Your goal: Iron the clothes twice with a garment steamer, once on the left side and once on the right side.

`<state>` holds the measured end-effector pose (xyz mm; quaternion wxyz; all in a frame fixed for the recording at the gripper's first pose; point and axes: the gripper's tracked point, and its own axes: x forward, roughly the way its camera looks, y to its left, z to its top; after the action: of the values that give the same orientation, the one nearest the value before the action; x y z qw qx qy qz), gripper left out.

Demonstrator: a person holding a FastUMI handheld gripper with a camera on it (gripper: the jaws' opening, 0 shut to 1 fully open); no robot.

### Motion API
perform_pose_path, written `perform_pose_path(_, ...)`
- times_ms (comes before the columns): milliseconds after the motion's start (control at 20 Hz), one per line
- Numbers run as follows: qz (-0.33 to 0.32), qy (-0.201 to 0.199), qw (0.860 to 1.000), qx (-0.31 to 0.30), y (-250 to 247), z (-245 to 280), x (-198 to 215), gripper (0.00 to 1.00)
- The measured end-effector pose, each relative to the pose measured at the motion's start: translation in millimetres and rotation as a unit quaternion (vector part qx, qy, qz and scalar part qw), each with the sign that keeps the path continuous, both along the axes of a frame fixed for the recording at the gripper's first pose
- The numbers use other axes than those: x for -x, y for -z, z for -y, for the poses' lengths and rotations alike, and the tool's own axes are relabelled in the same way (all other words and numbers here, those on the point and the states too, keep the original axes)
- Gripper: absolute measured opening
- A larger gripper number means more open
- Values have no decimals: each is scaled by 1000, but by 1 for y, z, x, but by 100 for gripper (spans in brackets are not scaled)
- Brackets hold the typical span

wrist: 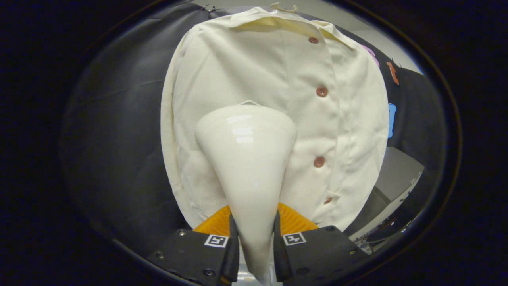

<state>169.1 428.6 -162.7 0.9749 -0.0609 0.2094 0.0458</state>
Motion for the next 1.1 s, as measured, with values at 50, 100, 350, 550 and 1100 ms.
perform_pose_path(50,-10,2,1000,4,10,3,2,35)
perform_pose_path(100,-19,4,1000,6,19,4,6,36)
perform_pose_path(350,-60,18,998,19,73,19,11,36)
perform_pose_path(550,-79,27,996,37,104,27,14,36)
perform_pose_path(1100,-141,24,988,55,168,32,30,36)
